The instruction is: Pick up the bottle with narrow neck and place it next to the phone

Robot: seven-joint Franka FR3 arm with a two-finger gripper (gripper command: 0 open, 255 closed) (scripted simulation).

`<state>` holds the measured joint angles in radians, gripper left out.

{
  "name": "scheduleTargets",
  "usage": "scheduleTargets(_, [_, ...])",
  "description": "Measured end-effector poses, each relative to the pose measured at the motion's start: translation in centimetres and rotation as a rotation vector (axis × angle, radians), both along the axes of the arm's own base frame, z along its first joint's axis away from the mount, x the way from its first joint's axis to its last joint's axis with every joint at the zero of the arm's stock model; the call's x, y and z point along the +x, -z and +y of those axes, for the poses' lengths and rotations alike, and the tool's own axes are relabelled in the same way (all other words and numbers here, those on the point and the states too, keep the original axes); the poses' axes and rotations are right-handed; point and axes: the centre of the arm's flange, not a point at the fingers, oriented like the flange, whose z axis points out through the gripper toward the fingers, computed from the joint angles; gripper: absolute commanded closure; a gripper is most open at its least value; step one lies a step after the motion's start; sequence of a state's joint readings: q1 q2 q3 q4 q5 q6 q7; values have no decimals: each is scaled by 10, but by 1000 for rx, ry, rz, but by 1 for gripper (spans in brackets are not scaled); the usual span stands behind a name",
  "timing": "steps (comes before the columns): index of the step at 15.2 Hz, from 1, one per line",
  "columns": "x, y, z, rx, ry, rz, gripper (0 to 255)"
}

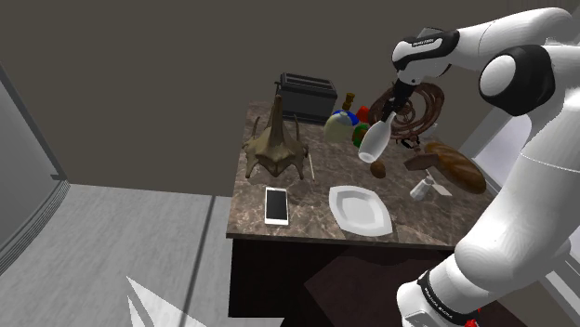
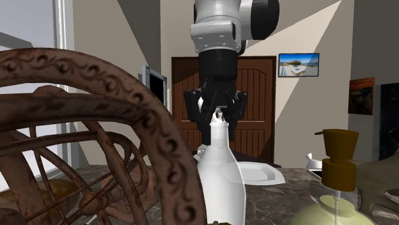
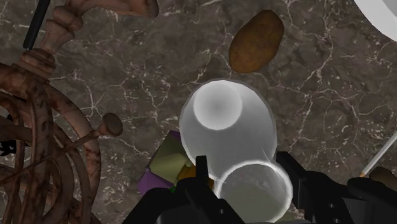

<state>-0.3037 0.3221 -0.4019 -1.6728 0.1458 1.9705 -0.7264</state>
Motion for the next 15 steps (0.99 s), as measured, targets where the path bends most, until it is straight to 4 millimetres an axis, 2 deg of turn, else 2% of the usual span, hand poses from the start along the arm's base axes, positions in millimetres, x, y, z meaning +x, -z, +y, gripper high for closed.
scheduleTargets(14, [0,-68,-1,0,0,0,255])
scheduleTargets(15, [0,-71,6,0,0,0,255])
